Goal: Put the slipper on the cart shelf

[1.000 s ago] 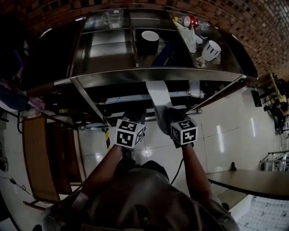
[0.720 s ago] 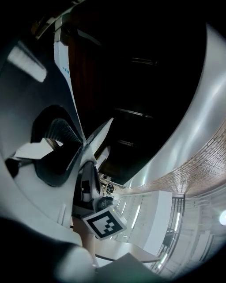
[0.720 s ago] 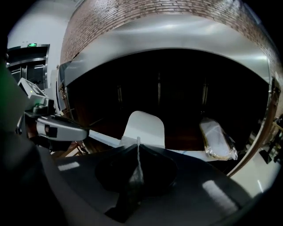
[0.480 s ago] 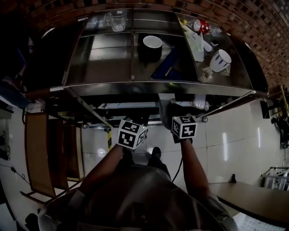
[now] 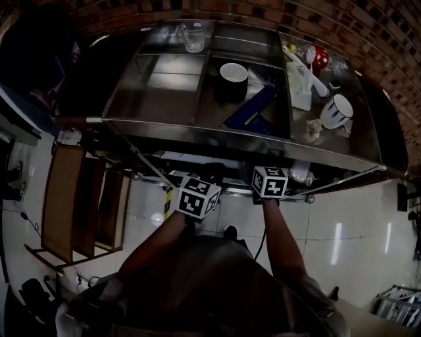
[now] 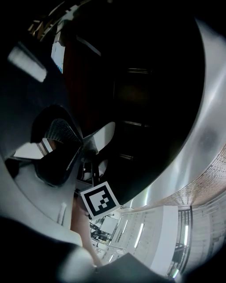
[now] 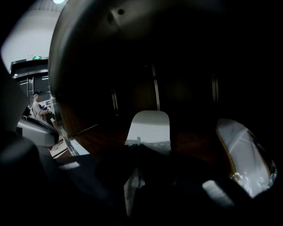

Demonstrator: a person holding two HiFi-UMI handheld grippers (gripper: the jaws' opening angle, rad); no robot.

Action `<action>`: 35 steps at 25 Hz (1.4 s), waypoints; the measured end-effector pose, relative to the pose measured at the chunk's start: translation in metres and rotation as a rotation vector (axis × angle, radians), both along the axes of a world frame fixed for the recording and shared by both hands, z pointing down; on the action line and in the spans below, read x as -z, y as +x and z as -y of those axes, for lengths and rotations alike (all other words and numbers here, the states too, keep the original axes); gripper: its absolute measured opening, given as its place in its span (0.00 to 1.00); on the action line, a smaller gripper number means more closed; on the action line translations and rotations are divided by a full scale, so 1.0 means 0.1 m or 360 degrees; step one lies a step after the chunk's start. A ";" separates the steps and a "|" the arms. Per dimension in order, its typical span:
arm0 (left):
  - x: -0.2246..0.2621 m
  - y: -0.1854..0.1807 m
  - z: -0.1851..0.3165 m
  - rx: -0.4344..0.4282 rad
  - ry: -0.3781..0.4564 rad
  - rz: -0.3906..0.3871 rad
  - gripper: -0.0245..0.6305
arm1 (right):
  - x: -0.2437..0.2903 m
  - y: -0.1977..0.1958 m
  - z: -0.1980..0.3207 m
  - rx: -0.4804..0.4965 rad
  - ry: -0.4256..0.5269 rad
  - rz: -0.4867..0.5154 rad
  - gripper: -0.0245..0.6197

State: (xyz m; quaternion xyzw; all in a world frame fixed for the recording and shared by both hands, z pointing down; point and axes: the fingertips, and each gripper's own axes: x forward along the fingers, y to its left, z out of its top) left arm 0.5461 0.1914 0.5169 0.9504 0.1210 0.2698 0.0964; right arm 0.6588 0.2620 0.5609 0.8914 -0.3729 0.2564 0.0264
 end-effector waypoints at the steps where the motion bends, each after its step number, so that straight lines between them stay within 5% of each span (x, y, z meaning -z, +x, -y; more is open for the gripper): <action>1: 0.01 0.01 0.00 0.0012 0.0004 -0.0004 0.05 | 0.01 0.02 0.02 0.0008 0.0012 -0.0008 0.06; 14: 0.19 -0.03 -0.04 0.0000 0.0018 -0.0076 0.05 | 0.44 -0.31 -0.09 0.0105 0.0109 -0.0119 0.16; 20: 0.33 -0.05 -0.15 -0.0083 0.0006 -0.0137 0.05 | 0.71 -0.71 -0.20 0.0156 0.0124 -0.0176 0.04; 35: 0.70 -0.07 -0.32 -0.0202 -0.0016 -0.0251 0.05 | 1.31 -1.03 -0.28 0.0198 0.0264 -0.0255 0.04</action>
